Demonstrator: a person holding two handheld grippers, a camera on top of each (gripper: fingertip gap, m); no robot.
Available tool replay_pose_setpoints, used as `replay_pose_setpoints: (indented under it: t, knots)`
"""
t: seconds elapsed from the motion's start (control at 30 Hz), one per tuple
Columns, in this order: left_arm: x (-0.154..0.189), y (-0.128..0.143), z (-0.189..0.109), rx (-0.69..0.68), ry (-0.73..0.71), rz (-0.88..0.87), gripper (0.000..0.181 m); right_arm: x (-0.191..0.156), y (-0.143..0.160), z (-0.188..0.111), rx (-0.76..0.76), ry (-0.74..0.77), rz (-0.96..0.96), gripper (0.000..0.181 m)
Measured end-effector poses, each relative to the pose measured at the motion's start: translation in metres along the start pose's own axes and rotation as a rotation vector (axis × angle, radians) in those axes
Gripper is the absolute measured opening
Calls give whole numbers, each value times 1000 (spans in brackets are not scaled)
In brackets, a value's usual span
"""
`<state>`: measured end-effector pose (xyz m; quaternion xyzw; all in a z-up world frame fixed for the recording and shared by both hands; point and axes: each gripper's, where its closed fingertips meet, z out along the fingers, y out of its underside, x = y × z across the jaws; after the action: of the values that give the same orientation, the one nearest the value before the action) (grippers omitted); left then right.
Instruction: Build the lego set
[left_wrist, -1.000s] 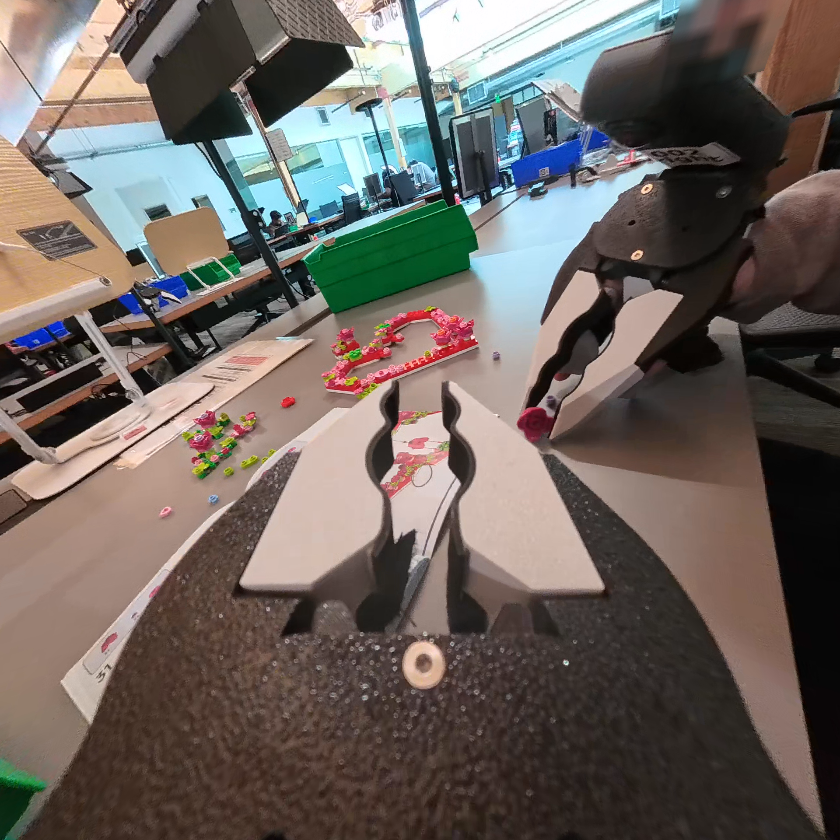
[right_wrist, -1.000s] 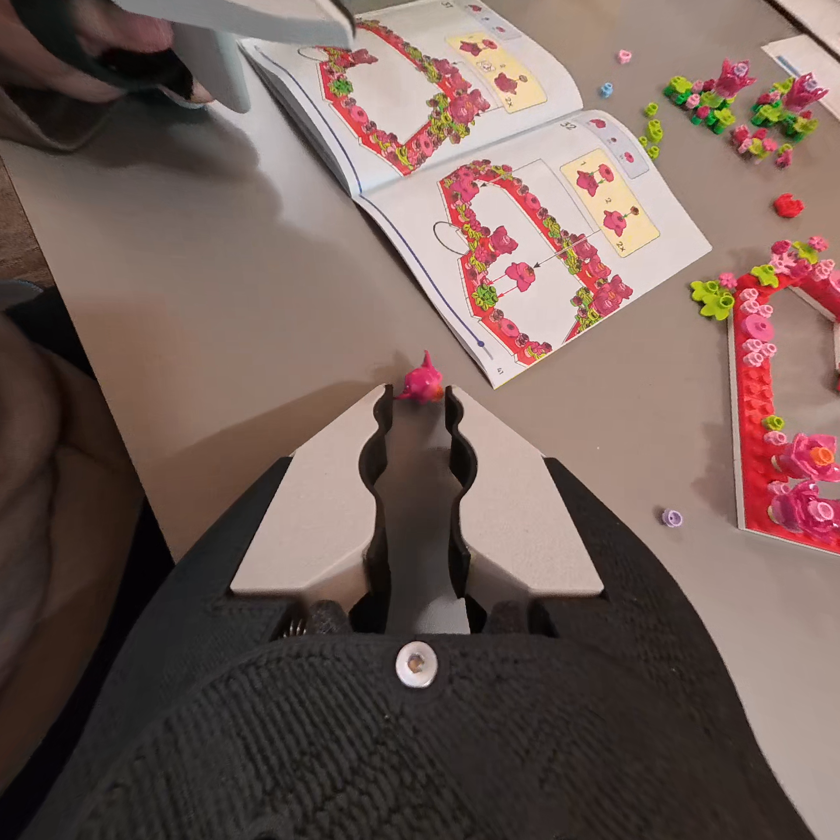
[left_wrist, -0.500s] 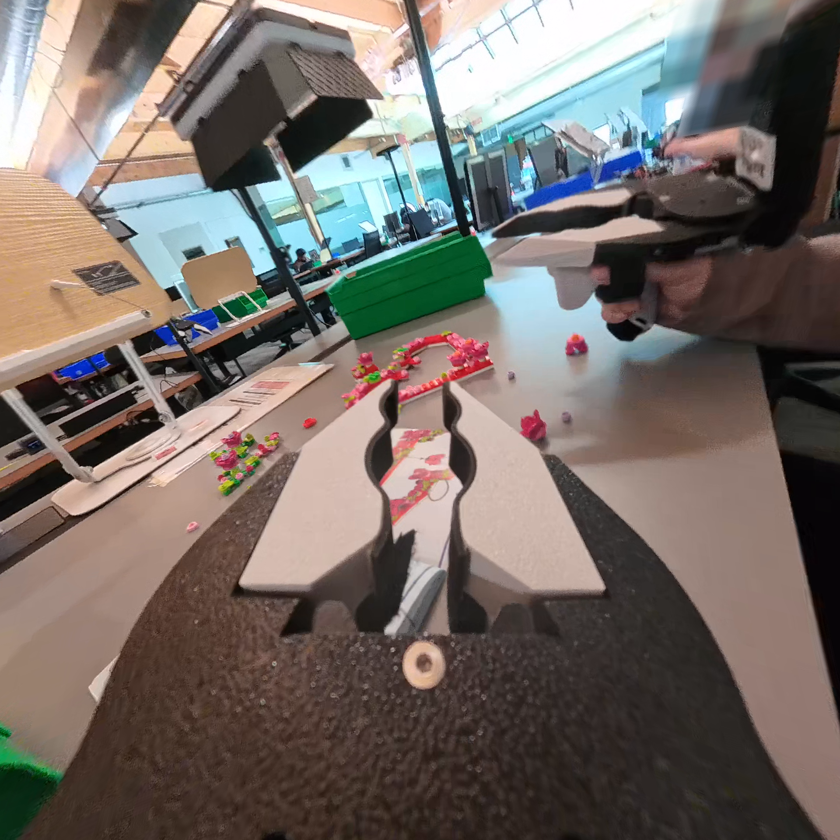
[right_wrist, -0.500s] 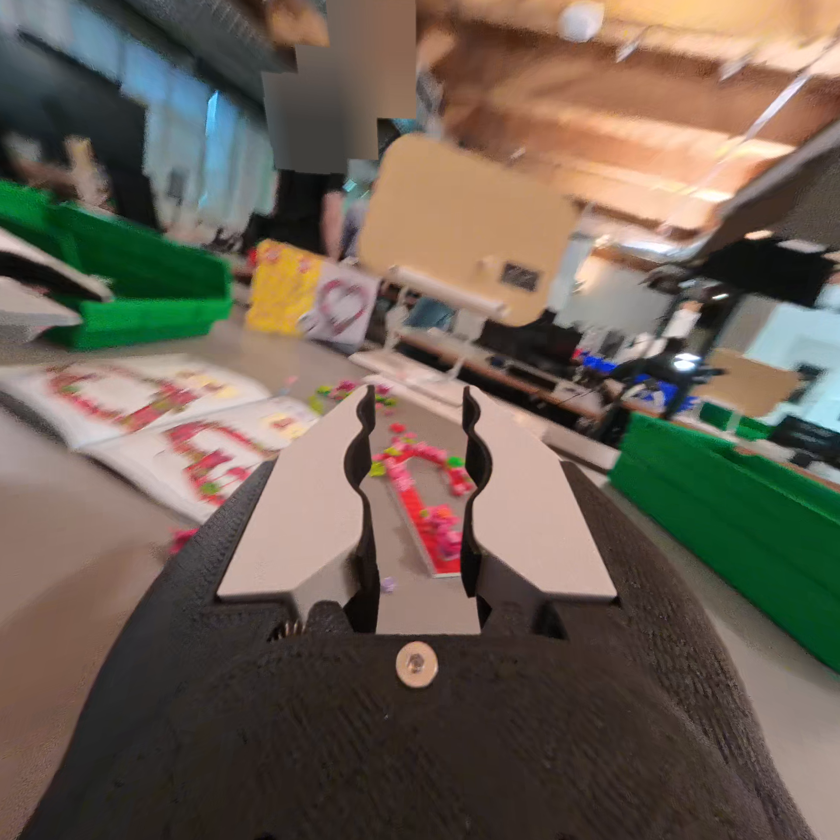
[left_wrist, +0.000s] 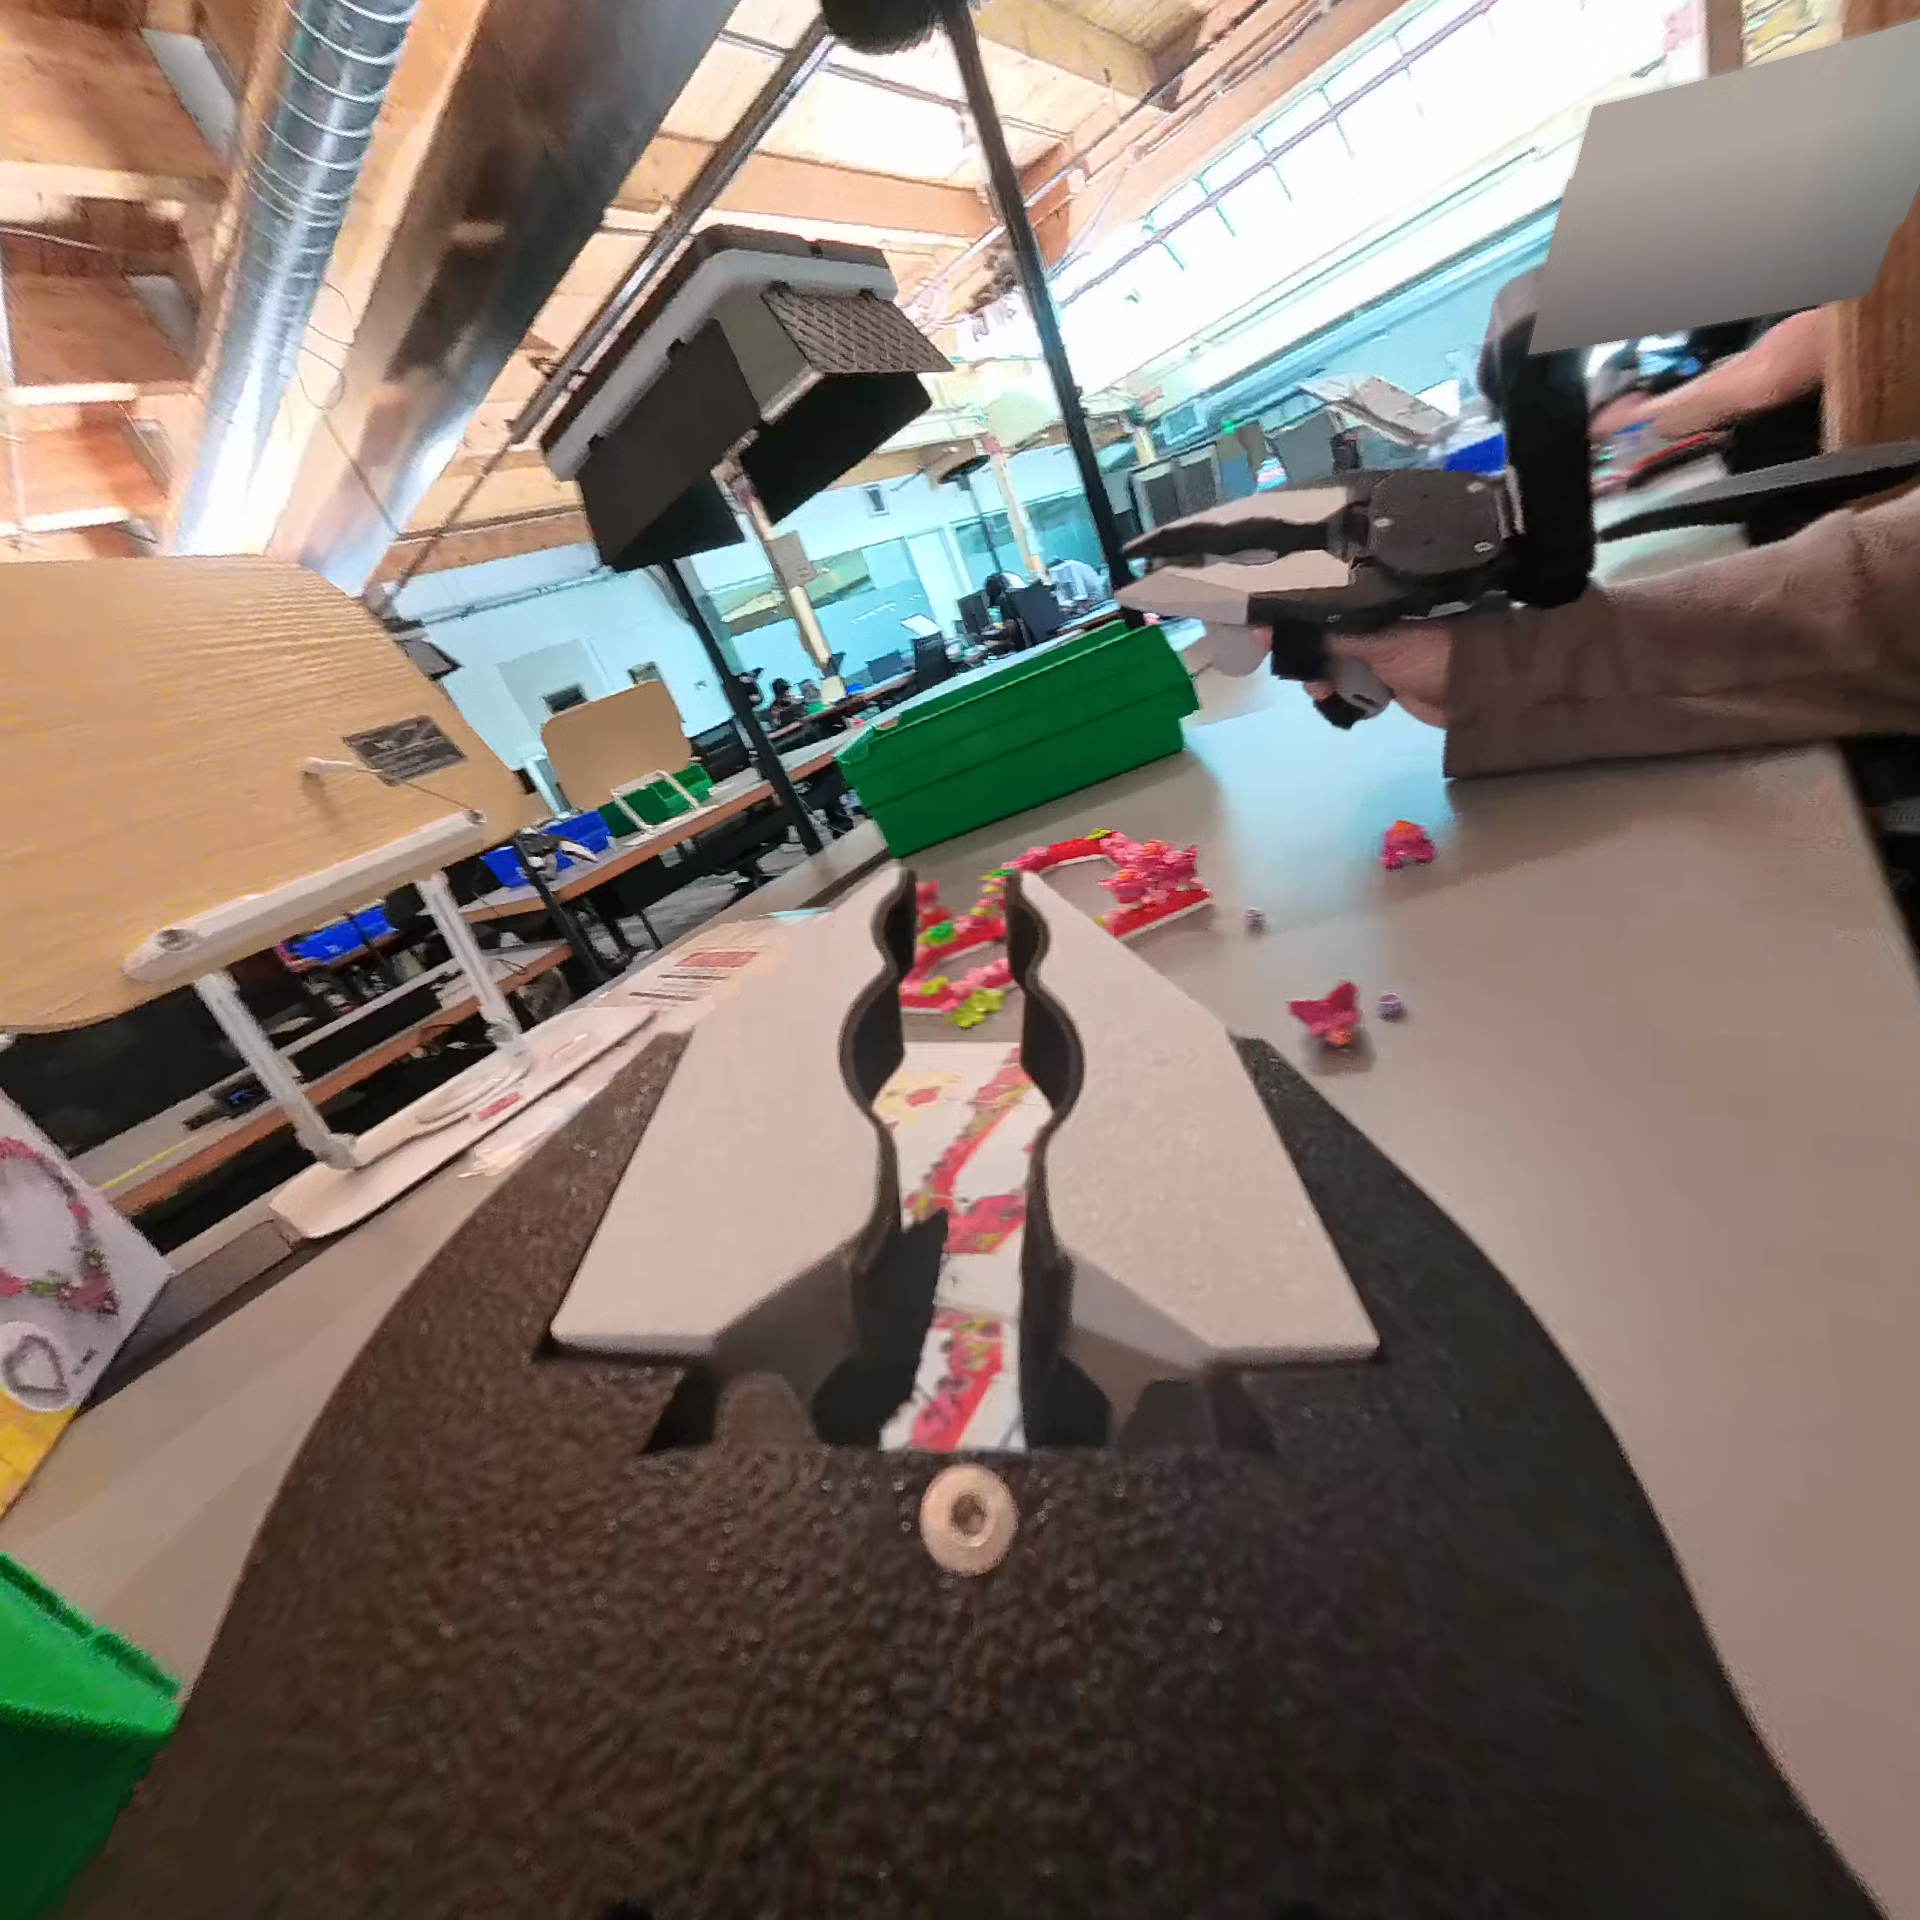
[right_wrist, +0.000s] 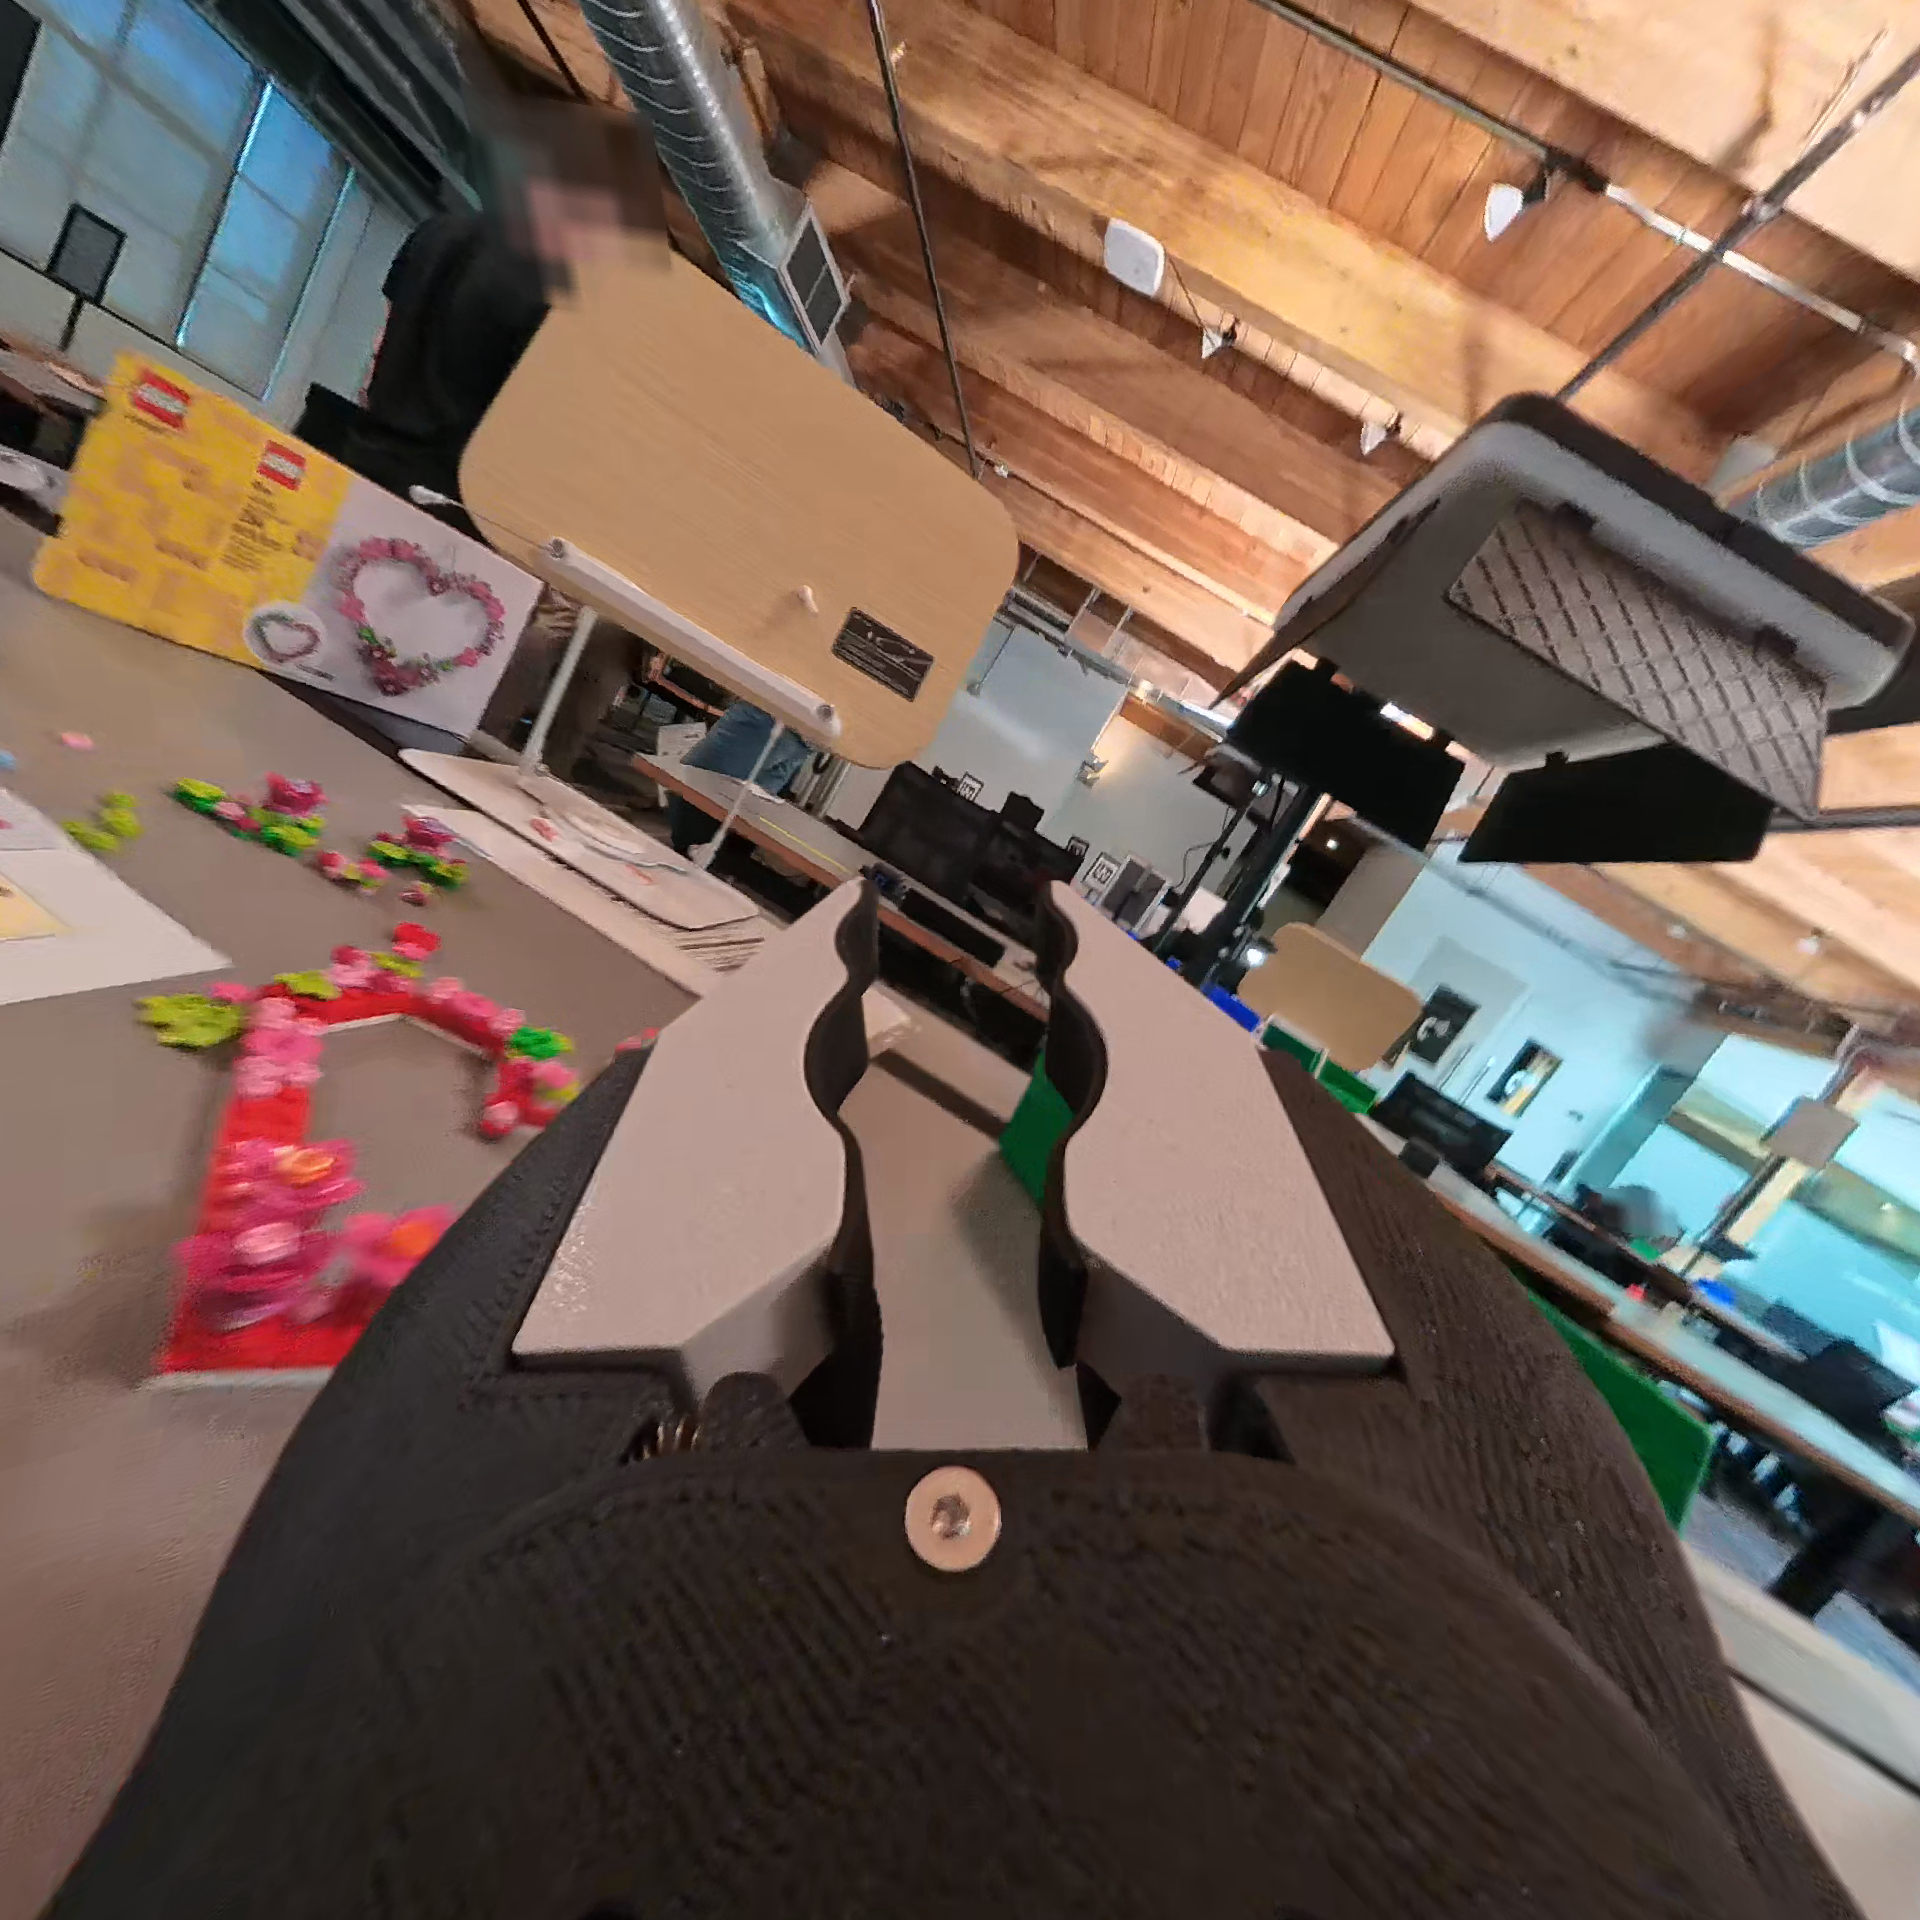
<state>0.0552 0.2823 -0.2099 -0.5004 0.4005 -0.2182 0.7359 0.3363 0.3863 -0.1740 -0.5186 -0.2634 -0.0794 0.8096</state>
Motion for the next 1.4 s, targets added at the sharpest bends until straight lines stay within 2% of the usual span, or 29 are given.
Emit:
replay_pose_setpoints:
  t: [0.07,0.17,0.27,0.43,0.53,0.67,0.83,1.07,1.13,1.2,1.4]
  knots:
    - [-15,6,2,-21,-70,-12,14,15,5,20,34,10,5,28]
    - [-36,15,4,-62,-172,-18,13,31,20,49,77,16,115,28]
    - [-44,21,6,-97,-227,15,11,21,45,65,37,-65,98,28]
    - [-52,24,5,-147,-315,132,10,2,49,58,38,-169,40,27]
    - [-56,23,2,-169,-374,202,11,3,51,54,42,-184,88,24]
    - [-51,26,6,-206,-371,274,11,8,56,56,37,-184,173,21]
    - [-32,32,16,-247,-283,349,15,9,53,54,59,-199,211,20]
    - [27,12,42,-194,-40,139,26,7,54,53,53,-201,180,19]
    - [59,14,53,-286,112,-57,27,8,55,53,51,-196,187,19]
    - [87,21,58,-375,241,-123,27,9,55,54,47,-196,194,19]
    - [109,59,62,-584,335,99,15,5,55,54,46,-211,180,19]
